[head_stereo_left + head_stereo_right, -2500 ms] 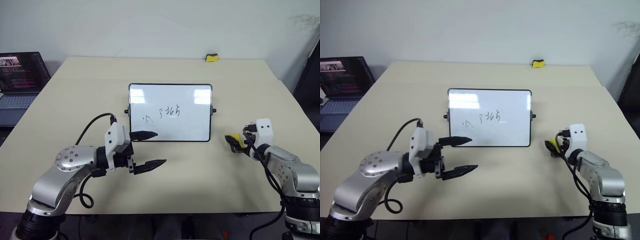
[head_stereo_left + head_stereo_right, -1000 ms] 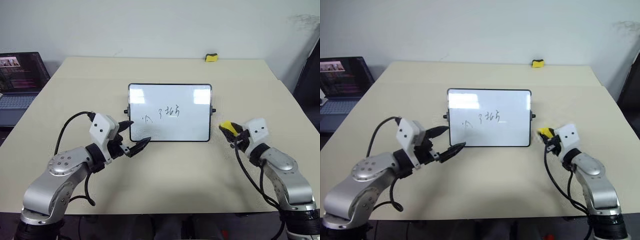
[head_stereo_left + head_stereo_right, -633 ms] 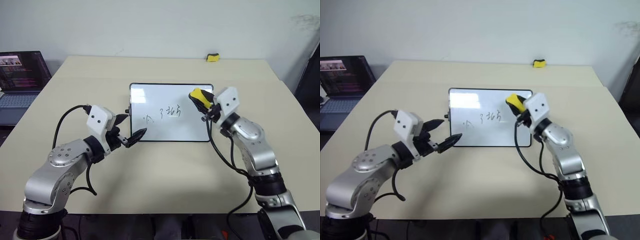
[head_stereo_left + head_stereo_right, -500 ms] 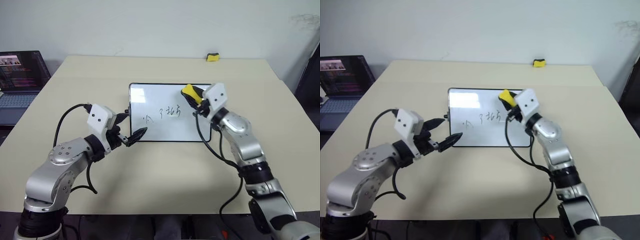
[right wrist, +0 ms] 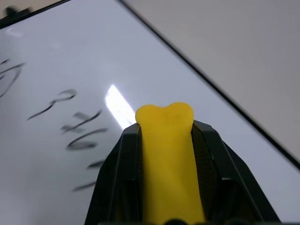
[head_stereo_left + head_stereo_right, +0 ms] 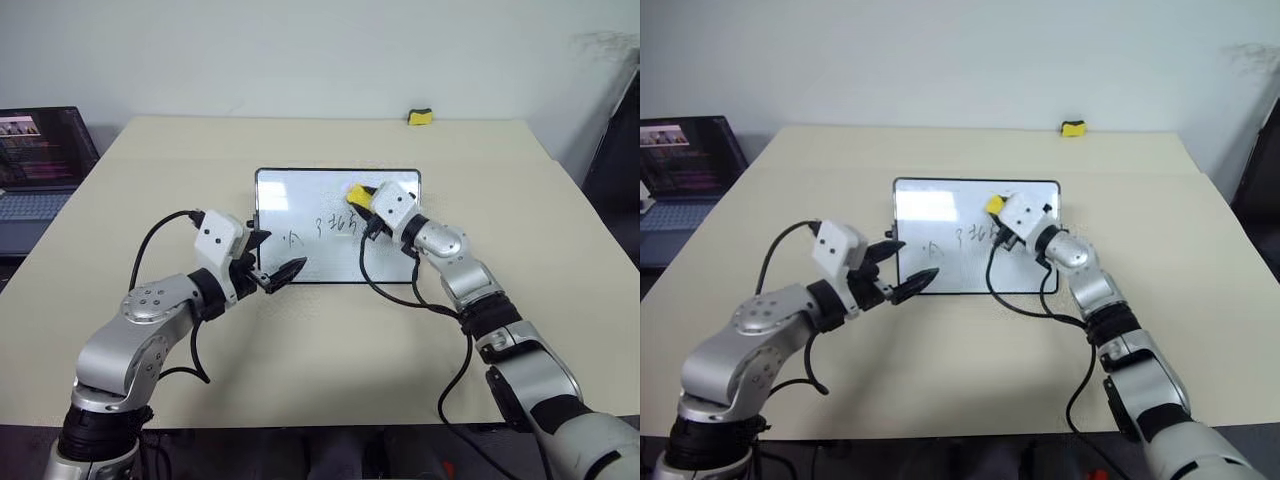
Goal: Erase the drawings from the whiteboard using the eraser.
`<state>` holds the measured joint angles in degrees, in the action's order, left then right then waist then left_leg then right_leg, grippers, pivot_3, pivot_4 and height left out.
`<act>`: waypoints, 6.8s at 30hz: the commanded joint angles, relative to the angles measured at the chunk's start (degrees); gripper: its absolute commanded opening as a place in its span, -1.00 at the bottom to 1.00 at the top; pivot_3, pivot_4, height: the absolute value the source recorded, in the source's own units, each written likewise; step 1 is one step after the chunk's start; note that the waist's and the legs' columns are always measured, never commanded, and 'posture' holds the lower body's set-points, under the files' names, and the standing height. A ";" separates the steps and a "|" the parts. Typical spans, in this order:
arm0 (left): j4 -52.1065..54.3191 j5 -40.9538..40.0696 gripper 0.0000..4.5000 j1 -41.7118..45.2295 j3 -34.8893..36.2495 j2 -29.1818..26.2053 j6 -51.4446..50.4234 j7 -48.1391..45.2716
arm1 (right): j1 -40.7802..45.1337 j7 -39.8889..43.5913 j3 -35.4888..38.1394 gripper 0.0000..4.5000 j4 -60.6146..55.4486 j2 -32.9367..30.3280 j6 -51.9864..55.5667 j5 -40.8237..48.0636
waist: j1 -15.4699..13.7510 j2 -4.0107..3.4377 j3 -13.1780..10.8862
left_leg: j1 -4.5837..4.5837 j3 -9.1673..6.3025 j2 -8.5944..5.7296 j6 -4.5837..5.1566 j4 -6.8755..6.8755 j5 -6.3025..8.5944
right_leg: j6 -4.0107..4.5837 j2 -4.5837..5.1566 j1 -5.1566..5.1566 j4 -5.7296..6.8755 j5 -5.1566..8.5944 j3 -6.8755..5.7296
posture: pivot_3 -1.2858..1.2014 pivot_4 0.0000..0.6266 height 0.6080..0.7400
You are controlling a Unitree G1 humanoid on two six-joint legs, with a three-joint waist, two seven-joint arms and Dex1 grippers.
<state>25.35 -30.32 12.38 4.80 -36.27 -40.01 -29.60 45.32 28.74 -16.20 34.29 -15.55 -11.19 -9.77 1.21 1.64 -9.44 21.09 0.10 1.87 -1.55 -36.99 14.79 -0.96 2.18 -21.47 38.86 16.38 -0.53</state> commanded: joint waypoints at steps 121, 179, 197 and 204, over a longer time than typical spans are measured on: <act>9.55 0.06 1.00 -15.97 14.82 0.78 0.49 4.72 | 6.01 -0.68 -4.69 -0.53 -10.03 6.32 0.29 -2.20 | 0.48 0.24 -0.62 | 1.45 -0.10 0.86 -1.17 -0.02 0.11 | 0.71 -1.05 -1.70 0.20 0.24 0.05 | 0.03 -0.52 1.00; 10.22 -0.98 1.00 -13.76 10.92 1.28 -1.47 2.79 | 6.79 7.06 -9.69 -0.54 0.26 6.16 0.92 -9.76 | 0.50 0.29 -0.62 | 0.83 -0.24 1.04 -1.03 0.14 0.02 | 1.01 -0.94 -1.18 0.15 0.12 0.01 | 0.03 -0.52 1.00; 10.57 -0.59 1.00 -16.76 14.62 2.16 -0.74 4.85 | -9.51 19.98 0.73 -0.54 -32.53 1.62 23.88 14.36 | 0.23 0.28 -0.63 | 0.89 -0.20 1.52 -1.08 0.14 0.06 | 1.00 -0.99 -1.19 0.07 0.14 -0.01 | 0.03 -0.52 1.00; 10.18 0.26 1.00 -18.83 17.16 3.13 -0.12 6.58 | -18.04 20.99 -1.05 -0.54 -41.57 -3.35 27.49 13.98 | 0.58 0.27 -0.64 | 0.81 -0.09 1.57 -1.08 0.14 0.06 | 1.09 -1.19 -1.19 0.11 0.17 0.02 | 0.03 -0.52 1.00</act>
<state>33.96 -30.28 -6.34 20.05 -33.41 -41.45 -23.81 27.28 49.86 -16.63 -3.99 -19.09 16.73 3.98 1.79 1.91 -10.08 21.88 0.04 3.44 -2.63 -36.86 14.85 0.15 0.94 -22.66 38.98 16.55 -0.51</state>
